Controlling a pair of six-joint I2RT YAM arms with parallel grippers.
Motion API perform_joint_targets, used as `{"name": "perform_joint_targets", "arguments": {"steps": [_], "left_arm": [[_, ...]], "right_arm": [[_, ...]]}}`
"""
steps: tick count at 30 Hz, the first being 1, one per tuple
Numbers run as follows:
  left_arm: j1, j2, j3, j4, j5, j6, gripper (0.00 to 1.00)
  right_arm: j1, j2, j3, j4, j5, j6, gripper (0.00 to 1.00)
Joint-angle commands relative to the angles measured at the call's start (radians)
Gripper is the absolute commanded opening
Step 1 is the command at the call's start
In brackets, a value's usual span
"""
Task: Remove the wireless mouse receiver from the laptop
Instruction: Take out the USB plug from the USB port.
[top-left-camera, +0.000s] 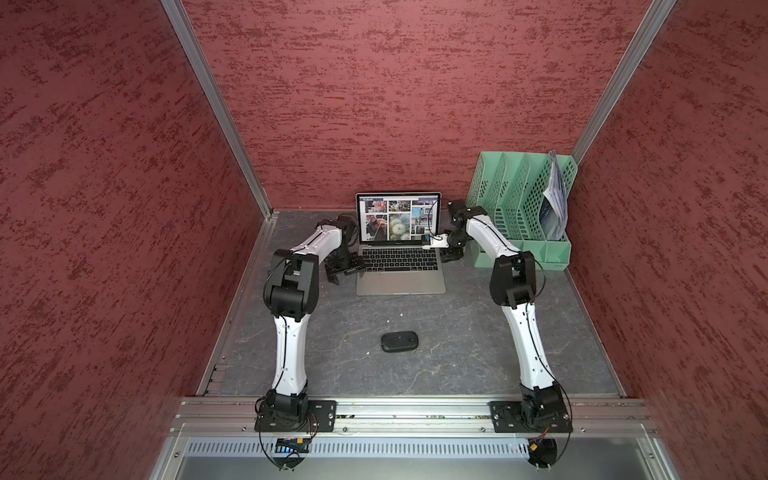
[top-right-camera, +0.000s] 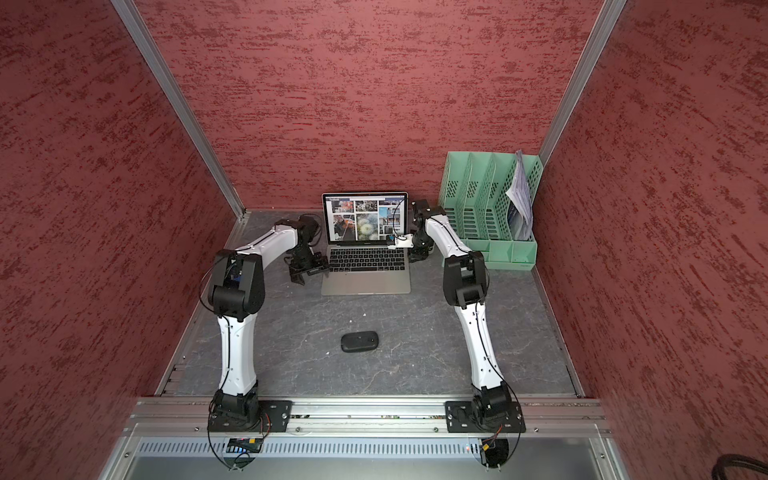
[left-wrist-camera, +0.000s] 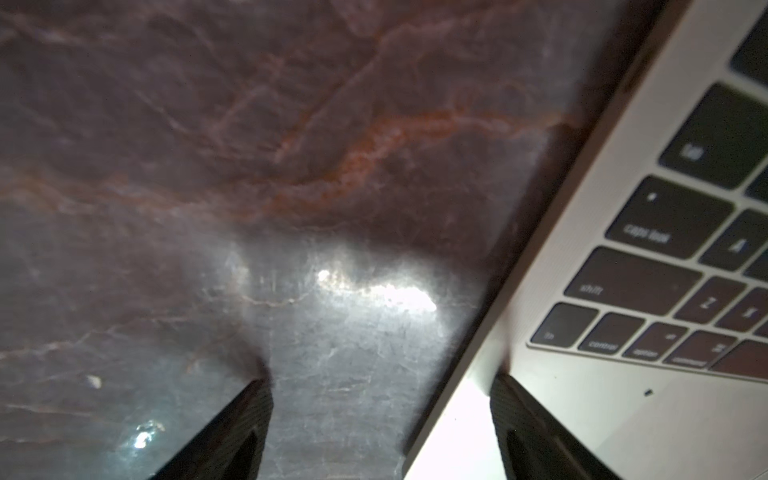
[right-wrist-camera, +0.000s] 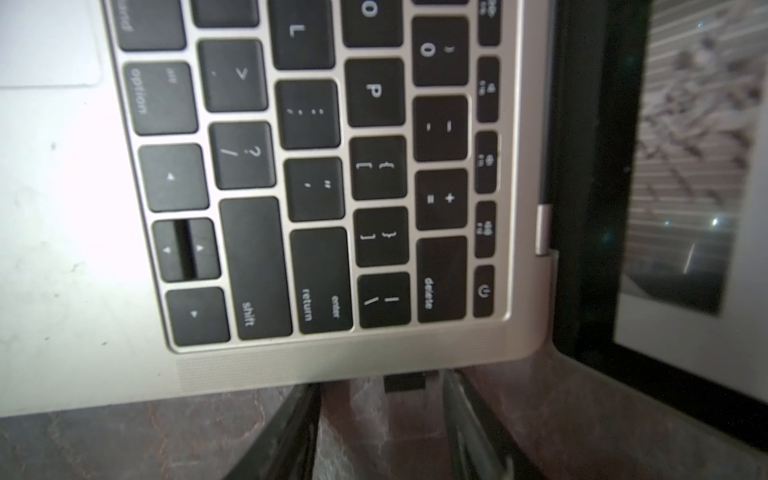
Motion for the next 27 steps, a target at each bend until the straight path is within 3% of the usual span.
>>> {"name": "perform_joint_targets", "arguments": {"steps": [1,27], "left_arm": [[-0.005,0.042,-0.004,-0.046,-0.029,0.021,0.86],[-0.005,0.057,-0.024,-0.027,-0.028,0.031,0.86]], "right_arm": [[0.021,0.041,0.011,-0.001,-0.028,-0.013,0.49],[0.041,0.06,-0.015,-0.017,0.027,-0.042,0.18]]}}
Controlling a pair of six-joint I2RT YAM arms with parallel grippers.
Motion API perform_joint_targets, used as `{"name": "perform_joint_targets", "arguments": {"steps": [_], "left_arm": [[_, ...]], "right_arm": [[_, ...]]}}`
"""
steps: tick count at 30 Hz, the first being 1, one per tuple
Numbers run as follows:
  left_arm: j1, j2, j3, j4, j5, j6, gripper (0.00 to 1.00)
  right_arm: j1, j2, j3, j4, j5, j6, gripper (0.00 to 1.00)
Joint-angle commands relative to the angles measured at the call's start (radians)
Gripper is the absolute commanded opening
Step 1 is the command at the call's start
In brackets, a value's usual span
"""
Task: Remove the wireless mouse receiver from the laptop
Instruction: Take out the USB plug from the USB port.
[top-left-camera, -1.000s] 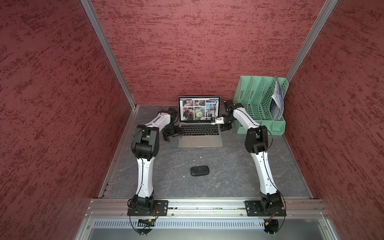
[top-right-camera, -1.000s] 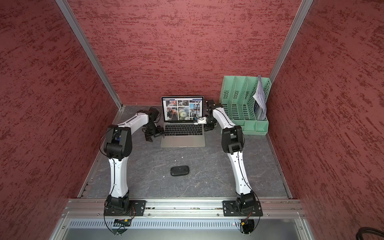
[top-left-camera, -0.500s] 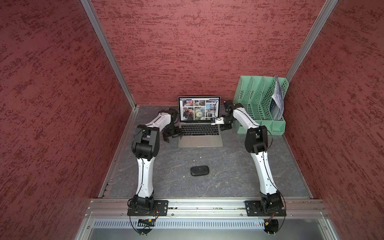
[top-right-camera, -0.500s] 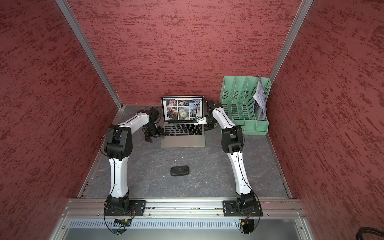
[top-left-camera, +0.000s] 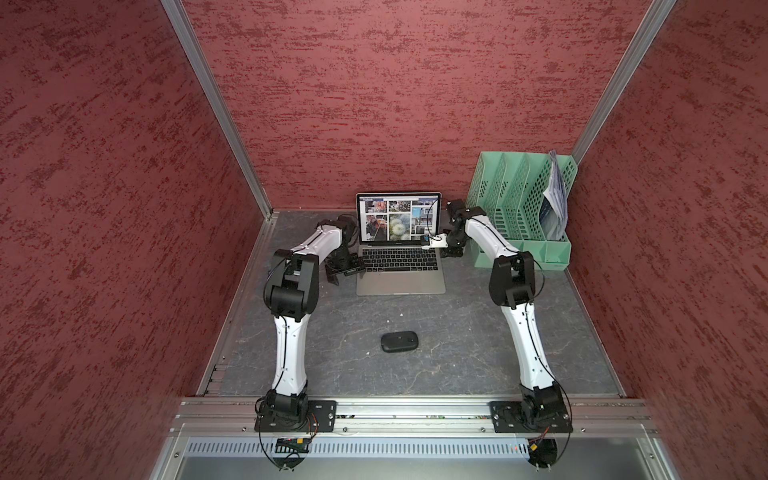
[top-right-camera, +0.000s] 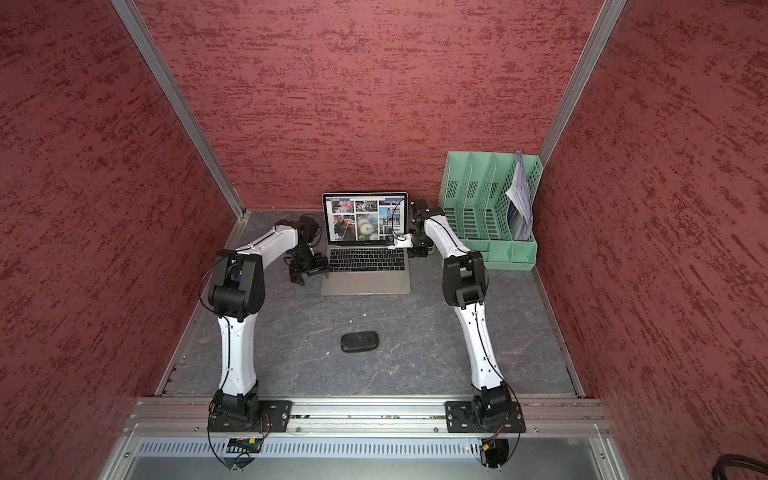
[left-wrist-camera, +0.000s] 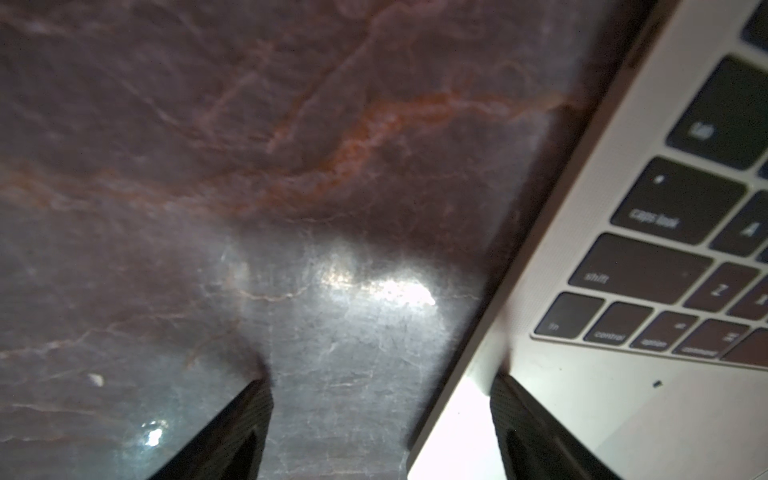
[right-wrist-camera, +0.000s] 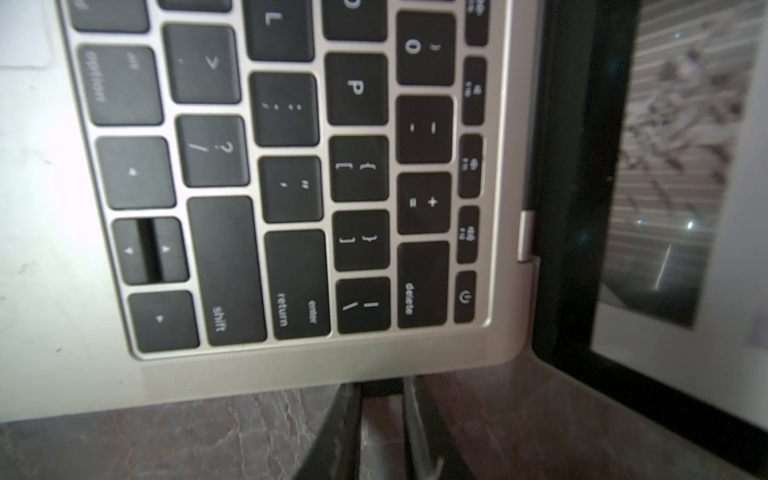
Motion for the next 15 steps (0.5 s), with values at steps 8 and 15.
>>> {"name": "perform_joint_targets", "arguments": {"steps": [8,15], "left_arm": [[-0.005,0.056,-0.026,-0.022,-0.027,0.014,0.86],[-0.005,0.055,-0.026,-0.024,-0.03,0.014,0.86]], "right_arm": [[0.032,0.049,-0.026,-0.05,0.005,-0.014,0.11],[0.033,0.037,-0.048,-0.042,0.029,-0.014,0.1]]}}
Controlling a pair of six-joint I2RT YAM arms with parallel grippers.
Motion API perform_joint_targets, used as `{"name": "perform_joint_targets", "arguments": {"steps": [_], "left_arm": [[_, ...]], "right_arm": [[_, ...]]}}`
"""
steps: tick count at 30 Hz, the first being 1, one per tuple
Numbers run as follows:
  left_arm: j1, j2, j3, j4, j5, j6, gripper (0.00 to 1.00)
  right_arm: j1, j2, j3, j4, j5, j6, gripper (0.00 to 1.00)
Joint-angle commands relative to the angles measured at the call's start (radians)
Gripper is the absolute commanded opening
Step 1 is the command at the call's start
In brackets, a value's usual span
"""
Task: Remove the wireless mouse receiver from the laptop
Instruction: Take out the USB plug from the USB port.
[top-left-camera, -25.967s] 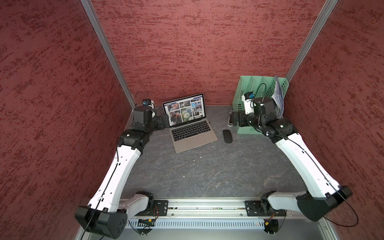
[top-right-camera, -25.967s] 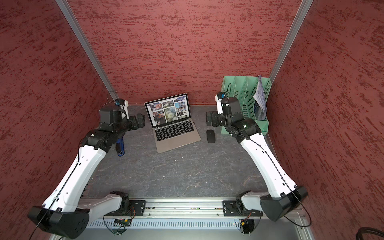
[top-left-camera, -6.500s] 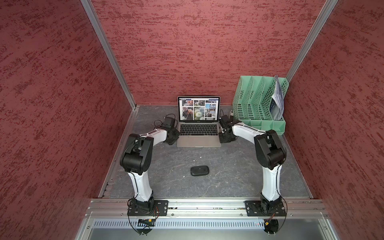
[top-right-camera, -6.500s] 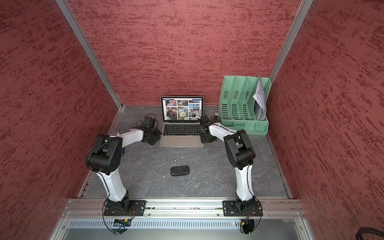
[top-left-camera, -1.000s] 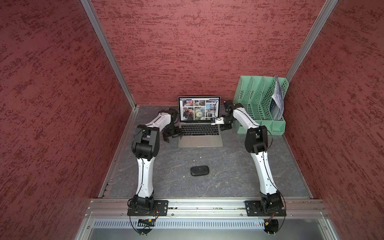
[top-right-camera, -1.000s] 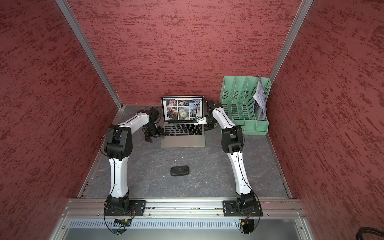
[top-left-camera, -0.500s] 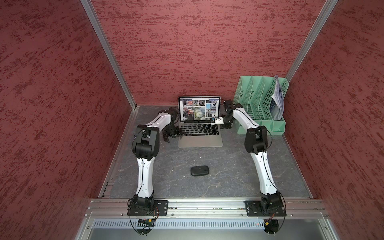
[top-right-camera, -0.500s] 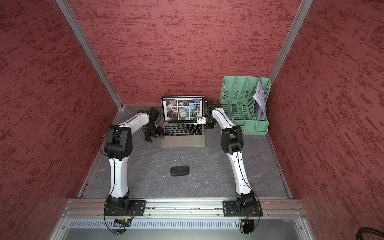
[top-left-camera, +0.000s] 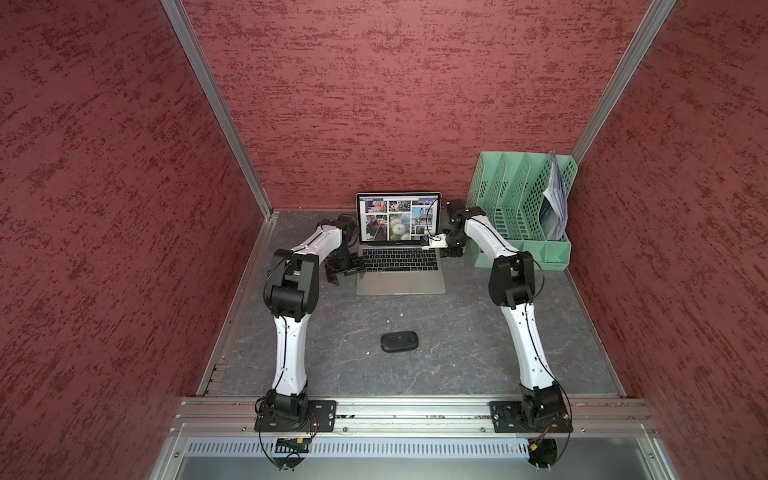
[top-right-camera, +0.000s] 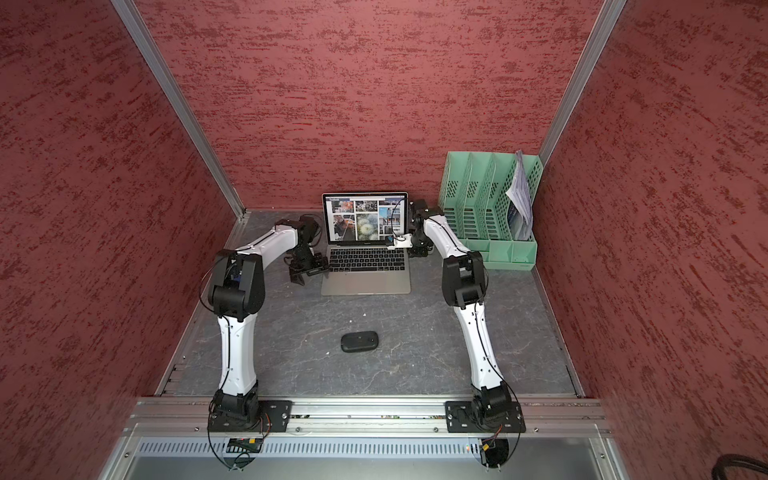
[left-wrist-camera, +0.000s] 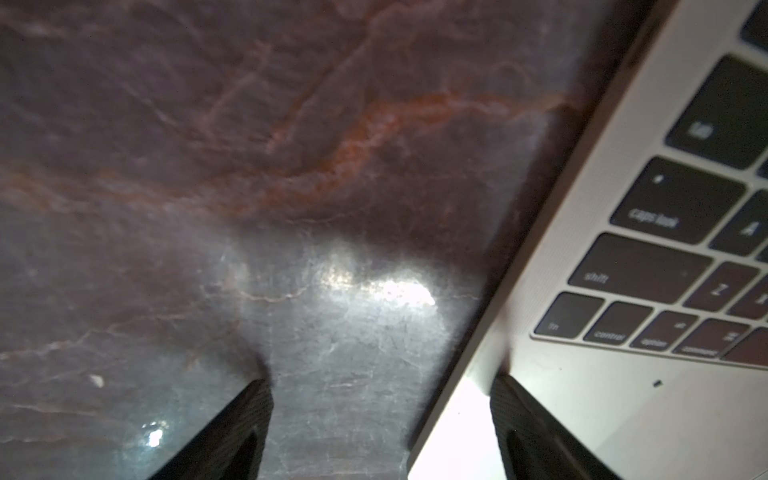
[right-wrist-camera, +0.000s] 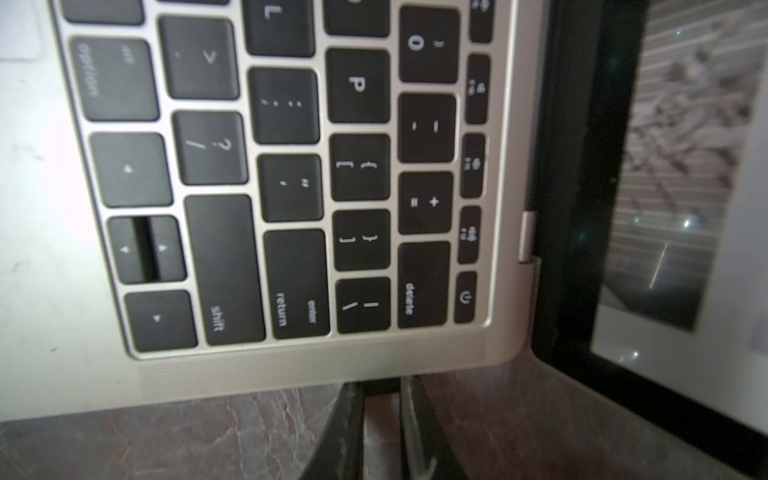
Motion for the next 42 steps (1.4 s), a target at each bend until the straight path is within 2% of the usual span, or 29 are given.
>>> {"name": "perform_joint_targets", "arguments": {"steps": [1,20,29,42], "left_arm": [[-0.004,0.055,-0.024,-0.024,-0.03,0.011,0.86],[-0.002,0.059,-0.018,-0.027,-0.034,0.012,0.86],[-0.002,0.058,-0.019,-0.021,-0.033,0.01,0.86],[-0.002,0.056,-0.02,-0.017,-0.036,0.01,0.86]], "right_arm": [[0.028,0.036,-0.048,-0.044,0.016,-0.012,0.1],[-0.019,-0.036,-0.151,-0.028,0.065,-0.026,0.08],[-0.033,-0.058,-0.175,-0.015,0.063,-0.02,0.0],[-0.04,-0.075,-0.208,-0.011,0.084,-0.014,0.0]]}}
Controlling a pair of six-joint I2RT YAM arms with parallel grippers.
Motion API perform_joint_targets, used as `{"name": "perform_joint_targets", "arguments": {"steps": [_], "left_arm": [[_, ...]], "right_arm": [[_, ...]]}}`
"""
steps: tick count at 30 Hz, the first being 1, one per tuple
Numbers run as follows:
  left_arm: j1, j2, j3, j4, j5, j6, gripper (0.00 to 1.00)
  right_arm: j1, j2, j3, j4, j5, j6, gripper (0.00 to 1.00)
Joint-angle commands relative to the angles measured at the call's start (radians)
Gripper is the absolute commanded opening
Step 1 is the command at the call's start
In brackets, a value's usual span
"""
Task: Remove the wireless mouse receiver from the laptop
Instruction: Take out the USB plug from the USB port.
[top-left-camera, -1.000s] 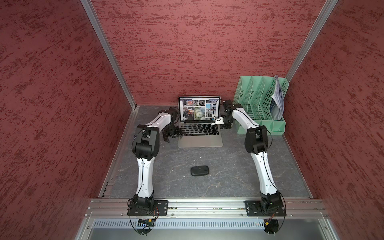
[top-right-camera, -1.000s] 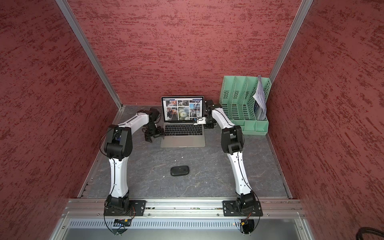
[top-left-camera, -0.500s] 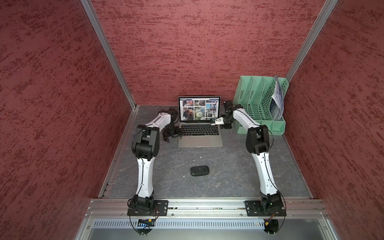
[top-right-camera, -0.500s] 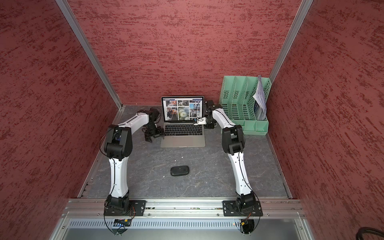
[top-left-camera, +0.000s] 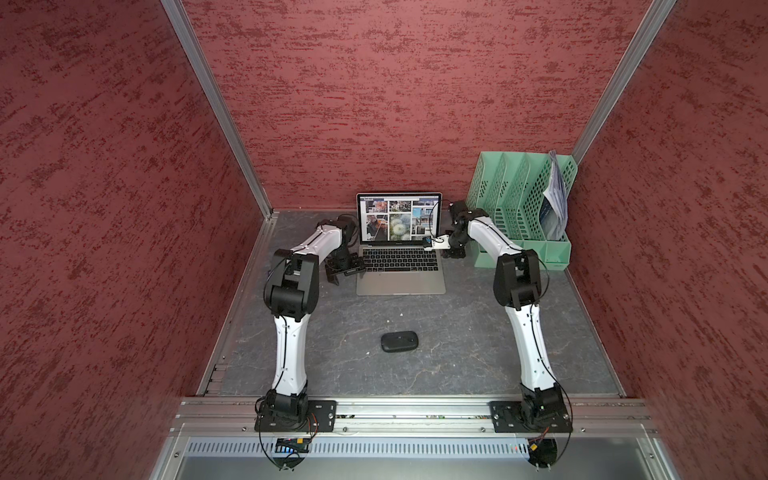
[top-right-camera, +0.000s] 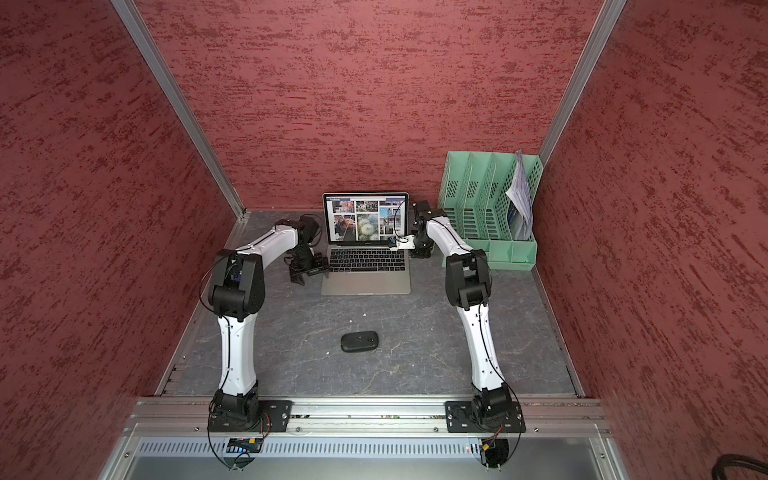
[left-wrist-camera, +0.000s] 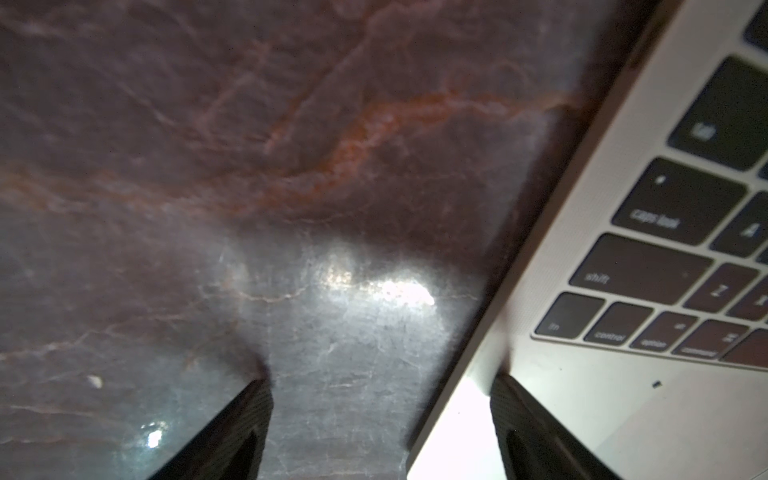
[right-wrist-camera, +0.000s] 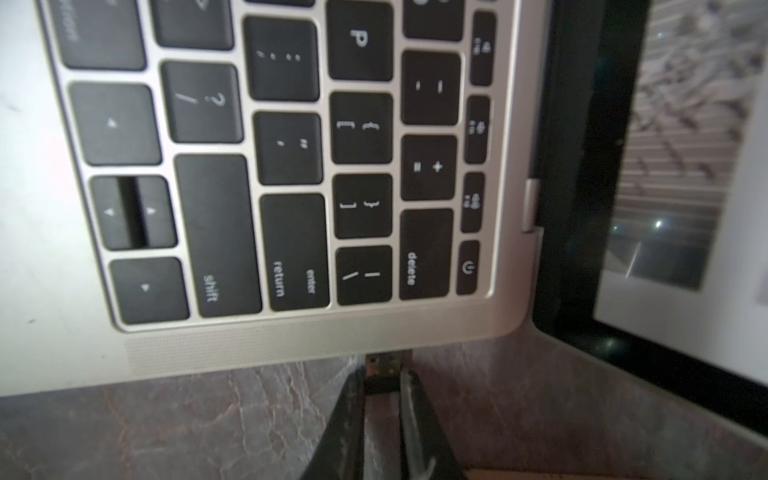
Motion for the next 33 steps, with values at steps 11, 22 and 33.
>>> {"name": "perform_joint_targets", "arguments": {"steps": [11,22,33], "left_arm": [[-0.001,0.048,-0.013,-0.016,-0.051,0.008,0.86],[-0.001,-0.14,0.033,0.089,-0.108,0.037,1.0],[-0.094,-0.566,-0.128,0.194,-0.156,0.146,1.0]], "right_arm": [[-0.046,-0.047,-0.113,-0.068,0.072,-0.007,0.0],[-0.04,-0.25,-0.191,-0.082,0.008,0.071,0.0],[0.159,-0.675,-0.497,-0.032,0.023,0.268,0.0]]}}
